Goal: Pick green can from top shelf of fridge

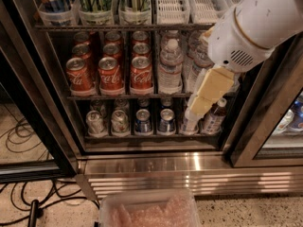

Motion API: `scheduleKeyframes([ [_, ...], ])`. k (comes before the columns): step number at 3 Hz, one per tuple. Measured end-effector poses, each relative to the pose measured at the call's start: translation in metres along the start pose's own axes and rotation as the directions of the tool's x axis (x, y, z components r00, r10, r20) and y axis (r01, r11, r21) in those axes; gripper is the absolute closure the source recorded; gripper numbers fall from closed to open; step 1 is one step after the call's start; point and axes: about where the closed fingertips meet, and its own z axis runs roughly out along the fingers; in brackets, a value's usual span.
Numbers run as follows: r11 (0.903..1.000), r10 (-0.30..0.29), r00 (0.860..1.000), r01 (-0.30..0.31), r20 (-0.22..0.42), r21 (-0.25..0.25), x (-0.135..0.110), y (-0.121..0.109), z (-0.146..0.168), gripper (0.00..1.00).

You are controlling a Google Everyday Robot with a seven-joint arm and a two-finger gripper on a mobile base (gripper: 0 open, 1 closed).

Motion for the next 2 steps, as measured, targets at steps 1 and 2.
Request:
scheduleKeyframes([
  [1, 0.9988, 0.031, 0.995, -0.035, 0.097, 0.036, -0.022, -0.002, 0.001, 0.0],
  [2, 0.9908, 0.064, 0.96, -0.094, 0.273, 0.097, -0.079, -0.008, -0.004, 0.0],
])
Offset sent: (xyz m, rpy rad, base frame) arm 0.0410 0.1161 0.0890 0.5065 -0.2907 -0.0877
